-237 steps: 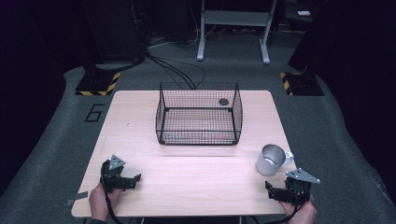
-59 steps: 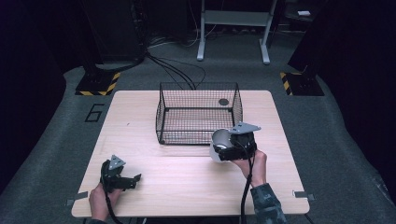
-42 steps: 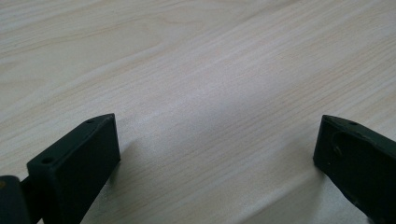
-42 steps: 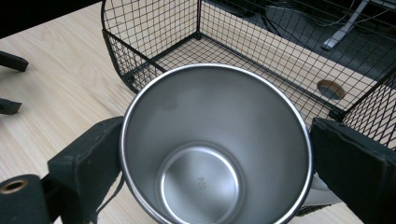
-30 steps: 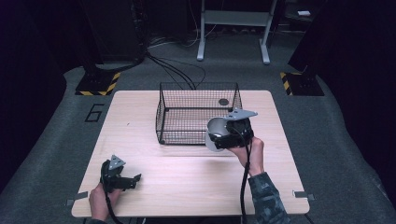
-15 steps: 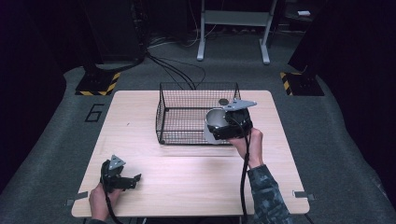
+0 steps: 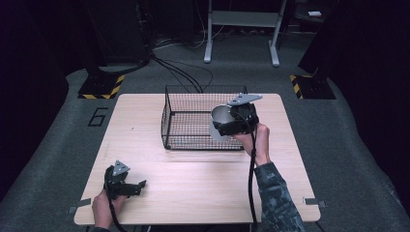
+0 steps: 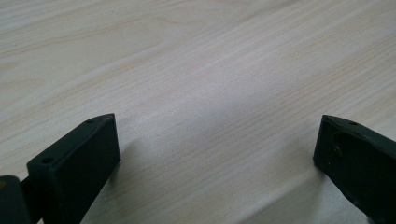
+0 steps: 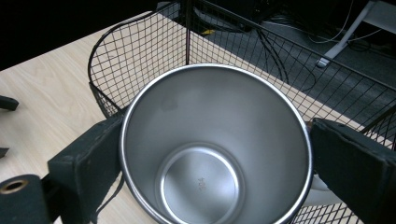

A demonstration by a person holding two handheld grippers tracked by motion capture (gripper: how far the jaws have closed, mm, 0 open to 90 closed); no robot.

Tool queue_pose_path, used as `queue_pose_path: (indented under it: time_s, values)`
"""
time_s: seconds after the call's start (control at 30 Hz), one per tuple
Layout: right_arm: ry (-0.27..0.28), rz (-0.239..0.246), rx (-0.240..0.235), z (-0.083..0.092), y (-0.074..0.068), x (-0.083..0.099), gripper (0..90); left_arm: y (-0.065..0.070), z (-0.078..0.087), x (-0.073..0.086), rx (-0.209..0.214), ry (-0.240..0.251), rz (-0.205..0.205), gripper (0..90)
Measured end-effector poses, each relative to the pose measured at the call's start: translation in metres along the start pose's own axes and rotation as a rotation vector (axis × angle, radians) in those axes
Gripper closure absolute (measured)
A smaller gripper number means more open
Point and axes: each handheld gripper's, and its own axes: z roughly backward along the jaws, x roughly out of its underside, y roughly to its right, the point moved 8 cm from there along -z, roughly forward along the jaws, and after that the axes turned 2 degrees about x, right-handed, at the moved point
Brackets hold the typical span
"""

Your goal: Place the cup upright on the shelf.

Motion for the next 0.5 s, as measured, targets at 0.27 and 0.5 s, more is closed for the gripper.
queue_pose_path:
  time_s: [0.27,0.5]
  values:
    - [-0.011,-0.012,0.000,-0.012,0.006,-0.007,5.5,0.000,0.000,0.000,0.000,-0.001,0.000,0.4]
    - [-0.027,-0.019,0.005,-0.025,0.011,-0.009,5.5,0.000,0.000,0.000,0.002,-0.005,-0.002,0.4]
